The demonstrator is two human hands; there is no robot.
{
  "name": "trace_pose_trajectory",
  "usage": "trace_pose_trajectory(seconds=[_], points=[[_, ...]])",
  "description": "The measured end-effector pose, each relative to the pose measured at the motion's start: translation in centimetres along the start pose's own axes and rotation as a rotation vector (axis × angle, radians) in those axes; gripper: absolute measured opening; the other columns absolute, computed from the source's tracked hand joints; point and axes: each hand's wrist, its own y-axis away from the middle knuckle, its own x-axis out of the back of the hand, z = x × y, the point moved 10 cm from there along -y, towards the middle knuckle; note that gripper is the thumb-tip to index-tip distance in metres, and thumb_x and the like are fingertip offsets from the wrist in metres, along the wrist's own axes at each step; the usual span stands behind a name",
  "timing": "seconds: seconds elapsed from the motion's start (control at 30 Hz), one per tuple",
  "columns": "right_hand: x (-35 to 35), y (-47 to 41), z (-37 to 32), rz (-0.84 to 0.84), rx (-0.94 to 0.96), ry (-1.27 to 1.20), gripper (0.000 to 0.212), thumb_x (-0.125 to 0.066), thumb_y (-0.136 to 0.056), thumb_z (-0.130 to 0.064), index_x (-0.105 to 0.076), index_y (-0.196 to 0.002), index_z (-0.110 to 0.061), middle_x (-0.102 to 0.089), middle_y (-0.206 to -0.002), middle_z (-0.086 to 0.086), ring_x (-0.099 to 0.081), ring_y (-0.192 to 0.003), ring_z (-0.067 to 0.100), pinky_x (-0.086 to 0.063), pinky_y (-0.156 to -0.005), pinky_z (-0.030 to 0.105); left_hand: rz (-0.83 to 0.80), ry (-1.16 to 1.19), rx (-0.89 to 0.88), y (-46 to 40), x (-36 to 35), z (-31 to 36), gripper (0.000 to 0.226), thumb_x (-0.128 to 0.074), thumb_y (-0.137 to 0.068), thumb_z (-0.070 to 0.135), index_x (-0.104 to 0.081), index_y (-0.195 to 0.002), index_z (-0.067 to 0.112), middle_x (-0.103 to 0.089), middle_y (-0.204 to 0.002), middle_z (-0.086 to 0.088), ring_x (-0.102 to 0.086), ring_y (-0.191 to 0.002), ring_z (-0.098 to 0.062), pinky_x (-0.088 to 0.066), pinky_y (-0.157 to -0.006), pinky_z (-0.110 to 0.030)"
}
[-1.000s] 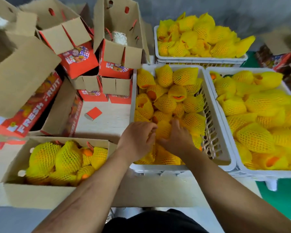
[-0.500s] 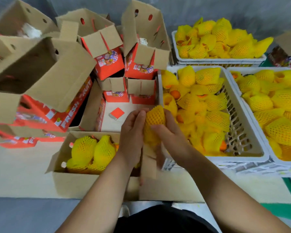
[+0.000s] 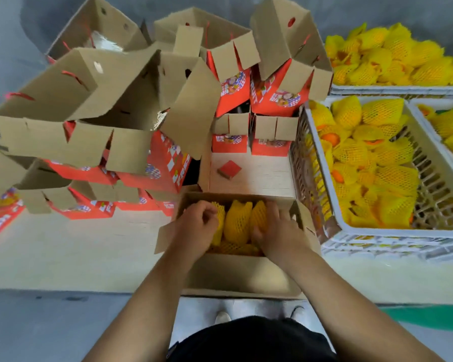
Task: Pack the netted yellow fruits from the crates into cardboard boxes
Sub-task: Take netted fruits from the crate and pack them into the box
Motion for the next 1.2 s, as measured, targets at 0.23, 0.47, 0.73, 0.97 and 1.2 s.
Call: trace_pose_trajectory(seconds=[0.23, 0.47, 0.73, 0.97, 1.2], points=[[0.0, 0.1, -0.3, -0.066, 0.008, 0.146, 0.085, -0.047, -0.093, -0.061, -0.008, -0.16, -0.027, -0.025, -0.148, 0.008, -0.026, -0.133, 0.035, -0.027, -0.114, 0.047, -0.069, -0.16, -0.113, -1.9, -0.8, 0.6, 0.013, -0.061, -0.103, 0.032, -0.064, -0.115, 0.028, -0.06, -0.116, 0.008, -0.063, -0.108, -0.014, -0.055, -0.096, -0.033], [4.8, 2.9, -2.3, 0.512, 0.298, -0.015, 0.024, -0.054, -0.088, -0.042, -0.057, -0.103, -0.024, -0.05, -0.1, 0.002, -0.048, -0.093, 0.03, -0.043, -0.079, 0.044, -0.057, -0.115, -0.193, -1.7, 1.3, 0.8, 0.01, -0.063, -0.102, 0.029, -0.065, -0.112, 0.031, -0.067, -0.109, 0.014, -0.061, -0.099, -0.004, -0.051, -0.088, -0.02], [0.5, 1.8, -5.0, 0.262, 0.38, 0.163, 0.042, -0.054, -0.096, -0.04, -0.057, -0.138, -0.037, -0.05, -0.125, -0.01, -0.03, -0.11, 0.023, -0.029, -0.09, 0.04, 0.023, -0.256, -0.43, -0.1, 0.6, 1.4, 0.009, -0.065, -0.101, 0.031, -0.068, -0.107, 0.026, -0.067, -0.107, 0.009, -0.063, -0.101, -0.016, -0.056, -0.091, -0.037], [1.2, 3.2, -5.3, 0.299, 0.378, 0.037, 0.035, -0.059, -0.093, -0.029, -0.067, -0.126, -0.025, -0.061, -0.114, -0.003, -0.049, -0.109, 0.026, -0.041, -0.095, 0.045, 0.241, -0.281, -0.336, 0.2, 2.2, -0.4, 0.017, -0.064, -0.099, 0.028, -0.062, -0.113, 0.037, -0.066, -0.109, 0.011, -0.055, -0.114, -0.021, -0.042, -0.095, -0.04], [1.7, 3.1, -4.7, 0.383, 0.35, -0.05, 0.025, -0.059, -0.092, -0.027, -0.071, -0.115, -0.024, -0.063, -0.108, -0.004, -0.05, -0.105, 0.025, -0.038, -0.089, 0.042, 0.217, -0.27, -0.281, -0.3, 2.2, -0.8, 0.018, -0.066, -0.097, 0.026, -0.067, -0.114, 0.031, -0.067, -0.111, 0.01, -0.059, -0.11, -0.018, -0.031, -0.097, -0.032]])
